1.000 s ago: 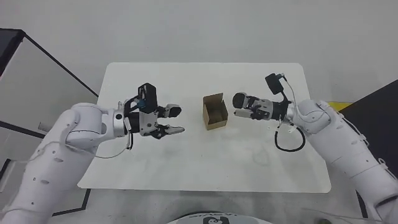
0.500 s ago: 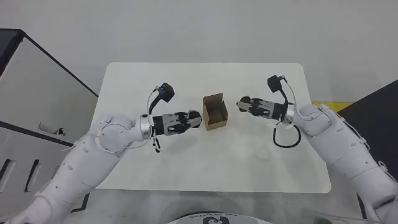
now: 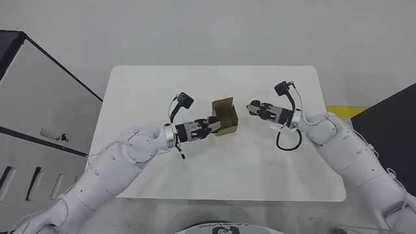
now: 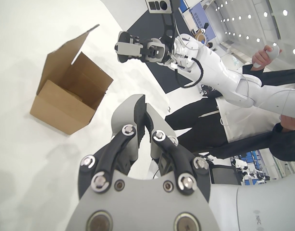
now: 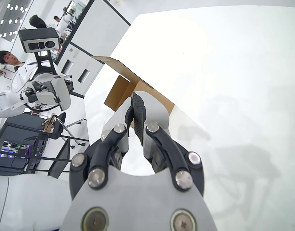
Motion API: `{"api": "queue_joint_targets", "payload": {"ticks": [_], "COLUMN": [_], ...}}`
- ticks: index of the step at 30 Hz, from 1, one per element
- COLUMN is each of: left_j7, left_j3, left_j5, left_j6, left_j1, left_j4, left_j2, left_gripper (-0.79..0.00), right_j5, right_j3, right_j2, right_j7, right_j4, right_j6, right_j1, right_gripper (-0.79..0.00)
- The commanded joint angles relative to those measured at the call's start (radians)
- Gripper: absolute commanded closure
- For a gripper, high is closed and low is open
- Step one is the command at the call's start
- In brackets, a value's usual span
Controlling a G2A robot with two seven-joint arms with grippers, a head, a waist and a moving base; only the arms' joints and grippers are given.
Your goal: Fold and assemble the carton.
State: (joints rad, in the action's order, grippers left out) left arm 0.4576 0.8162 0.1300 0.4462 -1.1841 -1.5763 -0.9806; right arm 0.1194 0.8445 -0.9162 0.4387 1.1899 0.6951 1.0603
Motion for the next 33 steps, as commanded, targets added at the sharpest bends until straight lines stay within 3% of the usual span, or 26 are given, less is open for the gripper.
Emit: {"api": "queue_joint_targets", "payload": {"ticks": [1,9,23,33], "left_j7": [-0.002,-0.010,-0.061,-0.138], "left_j3": [-0.007,-0.010,-0.152,-0.150], "left_j5": [0.004,0.000,0.007,0.047], "left_j6": [-0.006,-0.004,0.029,0.024], "left_j1": [0.006,-0.006,0.086,0.102], "left_j4": [0.009,0.018,0.163,0.231], "left_j2": [-0.003,-0.007,-0.097,-0.127], "left_gripper": [0.000,0.000,0.000,0.000], "right_j5": [0.001,0.010,-0.040,-0.056], "right_j3": [-0.004,-0.009,-0.091,-0.143], "right_j2": [-0.003,-0.011,-0.102,-0.163], "right_j7": [0.002,-0.016,-0.038,-0.025], "right_j4": [-0.004,0.005,-0.156,-0.285], "right_j6": [0.000,-0.036,0.007,0.060], "right_j1": [-0.003,-0.001,-0.145,-0.209], "right_gripper": [0.000,0.000,0.000,0.000]}}
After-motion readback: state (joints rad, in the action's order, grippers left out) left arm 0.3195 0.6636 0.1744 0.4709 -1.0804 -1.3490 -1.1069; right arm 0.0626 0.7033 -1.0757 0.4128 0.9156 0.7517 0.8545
